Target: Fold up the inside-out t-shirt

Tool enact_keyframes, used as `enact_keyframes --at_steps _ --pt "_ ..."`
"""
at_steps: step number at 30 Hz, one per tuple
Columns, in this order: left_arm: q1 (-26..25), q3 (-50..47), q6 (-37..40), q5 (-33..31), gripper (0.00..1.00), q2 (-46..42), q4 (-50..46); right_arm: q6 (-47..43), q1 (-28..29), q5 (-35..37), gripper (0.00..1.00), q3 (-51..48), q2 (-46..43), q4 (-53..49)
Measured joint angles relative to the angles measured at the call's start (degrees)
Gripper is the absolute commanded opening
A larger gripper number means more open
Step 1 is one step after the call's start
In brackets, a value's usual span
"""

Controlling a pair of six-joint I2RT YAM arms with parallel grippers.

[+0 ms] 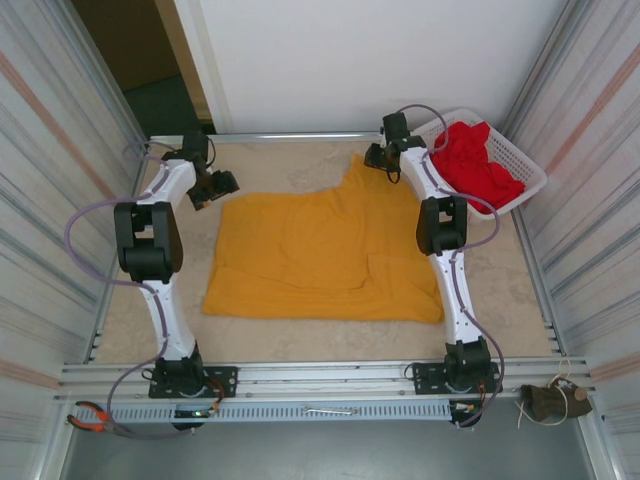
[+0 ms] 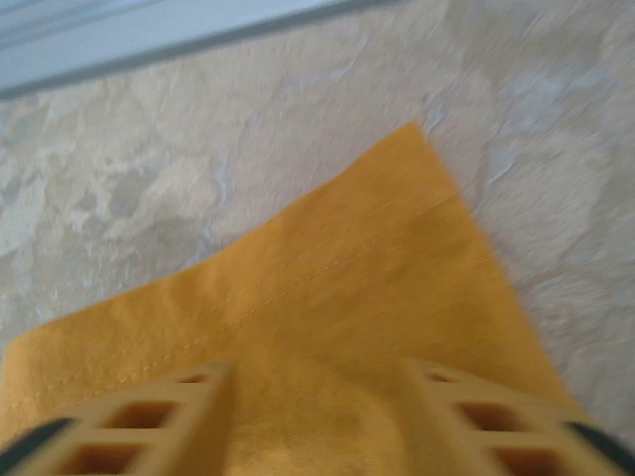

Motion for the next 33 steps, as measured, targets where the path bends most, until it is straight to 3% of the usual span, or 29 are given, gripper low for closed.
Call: enact_keyframes --at_steps 8,19,24,33 --pt "0.02 -1.51 -0.52 0.22 0.81 -0.46 0.02 1.01 -0.31 3.13 0.49 -0.11 -0.55 -3.02" --pt "0.02 -6.10 -1.03 0.26 0.81 -3.50 1.18 4.04 1.16 4.35 0.44 -31.28 -18.38 0.42" --pt "0.02 -7.34 -1.51 0.90 0.81 -4.98 1.60 6.16 1.33 4.20 0.49 -46.29 -27.43 4.20" --pt "0.02 -7.37 -1.95 1.73 0.81 -5.05 2.21 5.84 0.96 7.74 0.56 -42.53 -28.41 5.84"
